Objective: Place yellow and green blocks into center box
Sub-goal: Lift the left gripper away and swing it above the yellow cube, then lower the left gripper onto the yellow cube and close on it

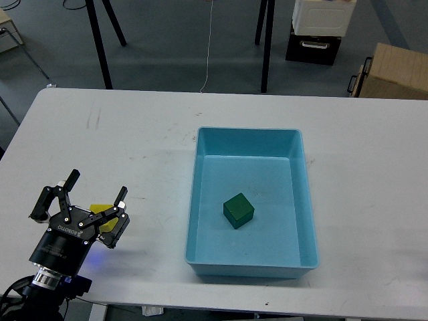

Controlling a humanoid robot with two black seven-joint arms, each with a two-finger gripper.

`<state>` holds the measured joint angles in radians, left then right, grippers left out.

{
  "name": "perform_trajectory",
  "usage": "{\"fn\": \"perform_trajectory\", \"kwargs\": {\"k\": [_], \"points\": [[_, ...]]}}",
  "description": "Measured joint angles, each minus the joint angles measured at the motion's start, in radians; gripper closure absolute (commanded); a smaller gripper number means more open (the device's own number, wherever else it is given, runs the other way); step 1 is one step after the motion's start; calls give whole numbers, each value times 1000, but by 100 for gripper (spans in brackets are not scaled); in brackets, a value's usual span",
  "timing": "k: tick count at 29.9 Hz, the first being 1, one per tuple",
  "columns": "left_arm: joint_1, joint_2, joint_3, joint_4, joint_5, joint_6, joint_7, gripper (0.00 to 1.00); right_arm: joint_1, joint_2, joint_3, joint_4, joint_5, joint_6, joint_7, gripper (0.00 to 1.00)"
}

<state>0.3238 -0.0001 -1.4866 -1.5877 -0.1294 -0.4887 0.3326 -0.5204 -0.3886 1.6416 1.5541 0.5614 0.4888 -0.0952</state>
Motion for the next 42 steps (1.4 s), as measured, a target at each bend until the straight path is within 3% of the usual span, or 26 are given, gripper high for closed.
{"fn": "perform_trajectory", "kwargs": {"k": [6,11,19,26,36,42], "points": [[-138,0,-88,-25,-93,0,-71,0,-4,-33,18,2,0,0,1,0],[-327,43,-140,-87,-102,0,-79,0,-4,-18,13,14,-4,0,-3,0],[-433,431,-64,-90,-60,0,-68,0,9,3,13,45,-6,0,-5,0],[-643,697,255,-92,107,0,-30,0,20,4,7,57,-9,0,-6,0],[-1042,798,800,-55,279,0,31,0,10,4,2,58,-22,0,-6,0],[-1339,885,1212,-62,365,0,87,0,8,8,1,55,-23,0,-6,0]]}}
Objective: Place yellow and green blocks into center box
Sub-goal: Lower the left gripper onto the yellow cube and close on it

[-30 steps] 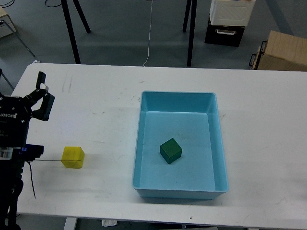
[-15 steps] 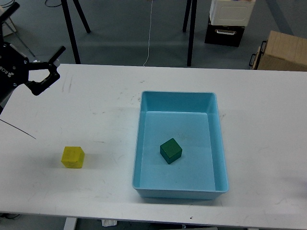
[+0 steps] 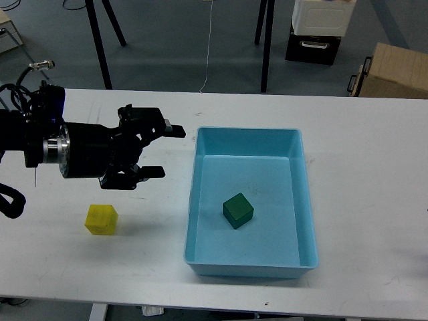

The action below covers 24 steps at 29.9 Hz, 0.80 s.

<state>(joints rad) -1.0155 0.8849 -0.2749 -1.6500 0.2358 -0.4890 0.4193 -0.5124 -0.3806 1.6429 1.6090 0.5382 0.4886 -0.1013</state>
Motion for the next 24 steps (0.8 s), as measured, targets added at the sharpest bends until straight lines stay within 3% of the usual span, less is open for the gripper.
{"fn": "perform_trajectory", "kwargs": {"k": [5,11,24], "points": [[-213,44,336,-20,153,0,23,0,-1,0,0,-1,-8,0,0,0],[-258,51,532,-1,409,0,27,0,-4,0,-8,-7,-11,0,0,0],[-238,-4,577,140,542,0,25,0,21,6,-22,-48,-26,0,0,0]]}}
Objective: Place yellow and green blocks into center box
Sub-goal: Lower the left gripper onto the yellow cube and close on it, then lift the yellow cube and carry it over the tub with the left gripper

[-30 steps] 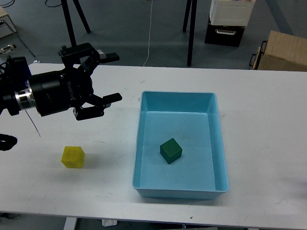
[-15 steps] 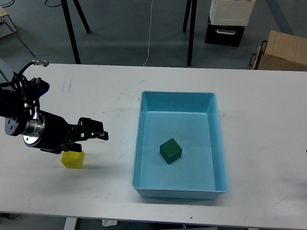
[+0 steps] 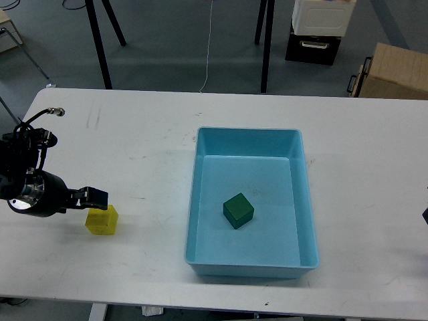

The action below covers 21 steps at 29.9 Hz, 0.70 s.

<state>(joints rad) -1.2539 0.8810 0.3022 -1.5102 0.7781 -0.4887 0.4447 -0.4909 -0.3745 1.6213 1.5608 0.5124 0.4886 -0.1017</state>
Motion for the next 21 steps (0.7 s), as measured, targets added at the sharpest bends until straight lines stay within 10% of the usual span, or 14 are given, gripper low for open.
{"fn": "perform_trajectory", "kwargs": {"k": [21], "points": [[100,-112,-8,104,40,0,-9,1,-3,0,2,-15,-1,0,-1,0]]}}
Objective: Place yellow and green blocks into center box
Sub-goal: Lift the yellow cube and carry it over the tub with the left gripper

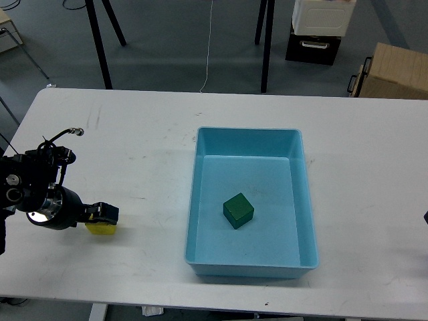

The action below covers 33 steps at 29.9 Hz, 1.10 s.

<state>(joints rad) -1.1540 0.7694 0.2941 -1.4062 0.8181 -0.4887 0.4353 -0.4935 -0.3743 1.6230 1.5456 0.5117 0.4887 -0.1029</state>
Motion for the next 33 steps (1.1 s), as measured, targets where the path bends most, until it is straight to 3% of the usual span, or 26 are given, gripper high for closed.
{"fn": "perform_trajectory", "kwargs": {"k": [3,6,8,11,13,22,28,33], "points": [[9,-13,-3,7,10,0,-15,9,-3,0,1,0,0,0,0,0],[11,-25,-4,16,25,0,-41,31,-4,0,2,1,1,0,0,0],[11,-31,-4,21,38,0,-55,71,-5,0,4,1,1,0,0,0],[11,-34,-4,24,76,0,-60,96,-7,0,7,2,1,0,0,0],[11,-34,-3,24,113,0,-60,100,-8,0,7,3,1,0,0,0],[-33,-23,-41,10,138,0,-49,100,-11,0,8,4,1,0,0,0],[-297,-63,-66,-40,-57,0,-45,100,-11,0,8,6,1,0,0,1],[-486,-222,-12,-50,-180,0,-41,100,-11,-1,9,7,0,0,0,1]]}}
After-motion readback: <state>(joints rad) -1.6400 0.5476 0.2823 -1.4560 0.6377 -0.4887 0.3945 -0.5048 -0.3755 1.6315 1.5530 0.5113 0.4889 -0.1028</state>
